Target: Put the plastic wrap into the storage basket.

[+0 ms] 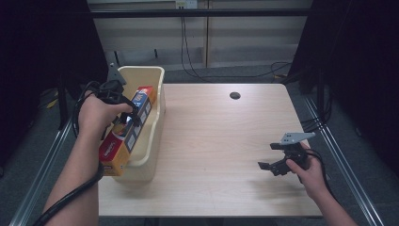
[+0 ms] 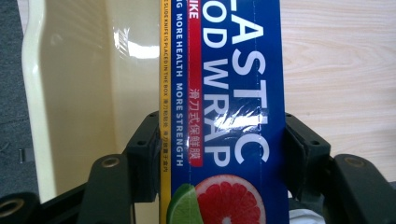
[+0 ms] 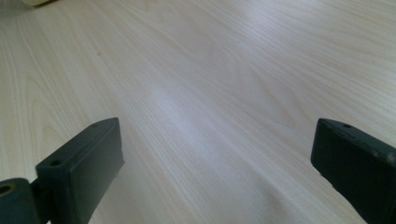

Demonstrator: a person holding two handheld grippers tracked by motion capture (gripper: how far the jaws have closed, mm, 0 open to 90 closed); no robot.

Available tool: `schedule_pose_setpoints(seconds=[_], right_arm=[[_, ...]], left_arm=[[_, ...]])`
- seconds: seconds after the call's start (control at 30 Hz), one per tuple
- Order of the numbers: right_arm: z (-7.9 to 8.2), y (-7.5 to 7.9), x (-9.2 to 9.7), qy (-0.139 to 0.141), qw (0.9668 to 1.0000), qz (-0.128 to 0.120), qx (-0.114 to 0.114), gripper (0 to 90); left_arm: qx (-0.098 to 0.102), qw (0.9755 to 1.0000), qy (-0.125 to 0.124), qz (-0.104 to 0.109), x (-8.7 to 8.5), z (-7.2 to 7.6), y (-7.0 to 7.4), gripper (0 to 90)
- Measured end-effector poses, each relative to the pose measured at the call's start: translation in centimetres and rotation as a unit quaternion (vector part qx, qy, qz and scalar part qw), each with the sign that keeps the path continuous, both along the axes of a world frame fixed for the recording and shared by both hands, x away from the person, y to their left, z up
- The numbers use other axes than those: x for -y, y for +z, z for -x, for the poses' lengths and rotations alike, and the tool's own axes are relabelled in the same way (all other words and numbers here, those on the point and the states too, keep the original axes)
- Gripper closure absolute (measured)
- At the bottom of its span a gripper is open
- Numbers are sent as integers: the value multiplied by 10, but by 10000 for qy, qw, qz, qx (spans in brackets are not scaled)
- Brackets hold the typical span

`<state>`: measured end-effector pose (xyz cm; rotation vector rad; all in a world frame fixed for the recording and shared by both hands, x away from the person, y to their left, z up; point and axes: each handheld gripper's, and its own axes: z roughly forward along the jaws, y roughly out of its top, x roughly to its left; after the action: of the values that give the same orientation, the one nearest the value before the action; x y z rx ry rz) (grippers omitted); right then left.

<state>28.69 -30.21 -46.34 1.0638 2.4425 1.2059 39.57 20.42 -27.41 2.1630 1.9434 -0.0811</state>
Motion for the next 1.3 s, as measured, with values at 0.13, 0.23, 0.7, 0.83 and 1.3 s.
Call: schedule_pose_setpoints(seconds=[0.13, 0.23, 0.7, 0.83, 1.3], right_arm=[[0, 0, 0, 1, 10000, -15, -7, 21], [0, 0, 0, -2, 10000, -4, 7, 21], [0, 0, -1, 0, 10000, 12, 8, 21], [0, -1, -1, -12, 10000, 5, 23, 21], [0, -1, -1, 0, 10000, 9, 14, 21]], left_arm=[[-45, 10000, -8, -33, 2, -1, -5, 409], [-68, 10000, -65, -15, 2, -3, -10, 409], [-147, 9999, -51, -6, 8, -6, -24, 407], [-182, 9998, -84, 2, 9, -8, -29, 407], [-236, 9997, -4, 65, 7, -8, -41, 405]])
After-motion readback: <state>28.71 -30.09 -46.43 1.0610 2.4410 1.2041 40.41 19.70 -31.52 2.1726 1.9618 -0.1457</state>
